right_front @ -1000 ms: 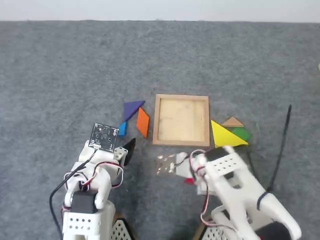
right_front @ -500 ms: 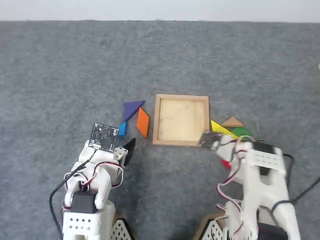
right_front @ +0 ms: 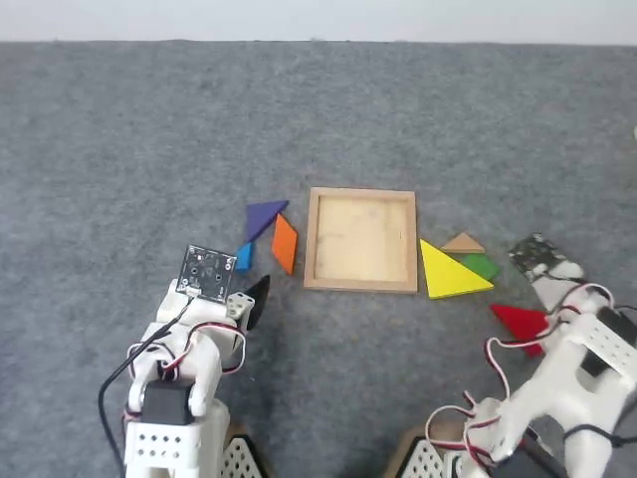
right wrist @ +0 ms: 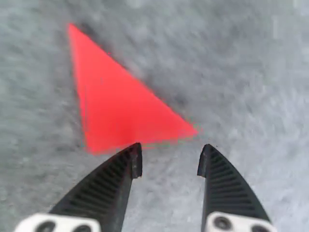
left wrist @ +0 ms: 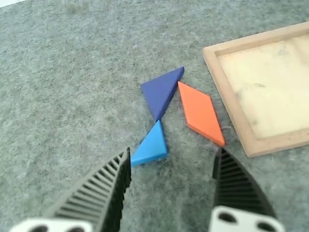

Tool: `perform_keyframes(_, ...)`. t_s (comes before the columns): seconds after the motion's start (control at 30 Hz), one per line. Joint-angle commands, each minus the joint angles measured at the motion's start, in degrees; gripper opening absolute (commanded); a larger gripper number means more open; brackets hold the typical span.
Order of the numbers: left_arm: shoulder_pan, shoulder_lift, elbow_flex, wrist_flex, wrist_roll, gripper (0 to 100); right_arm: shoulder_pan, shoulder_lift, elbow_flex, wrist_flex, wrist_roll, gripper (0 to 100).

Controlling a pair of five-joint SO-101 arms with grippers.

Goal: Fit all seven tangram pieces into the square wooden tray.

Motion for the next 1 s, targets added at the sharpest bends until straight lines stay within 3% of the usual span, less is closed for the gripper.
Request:
perform_keyframes(0.0, -0.2, -0.9, -0.6, 0.5, -0.3, 27, 1.5, -1.4, -2.7, 1.3, -6.0, 18.8)
perform_keyframes(0.17, -0.2, -0.9, -0.6, 0.5, -0.3, 27, -1.5, -1.5, -2.5, 13.5, 4.6, 18.8)
perform_keyframes(0.37, -0.2, -0.9, -0.6, 0.5, -0.3, 27, 0.9, -1.5, -2.5, 17.6, 3.5, 18.8)
perform_keyframes(0.5, -0.2, -0.9, -0.6, 0.5, -0.3, 27, 5.1, -1.4, -2.5, 18.8, 6.9, 18.8)
perform_keyframes(0.67, -0.2, -0.9, -0.6, 0.5, -0.3, 27, 3.0, 0.4, -1.4, 18.3, 6.4, 18.8)
perform_keyframes(0.8, -0.2, -0.9, -0.6, 0.5, -0.3, 27, -3.8, 4.2, -0.6, 16.6, -1.0, 18.8)
perform_keyframes(0.97, -0.2, -0.9, -0.6, 0.5, -0.3, 27, -11.9, 8.0, -3.6, 8.9, -16.7, 18.8)
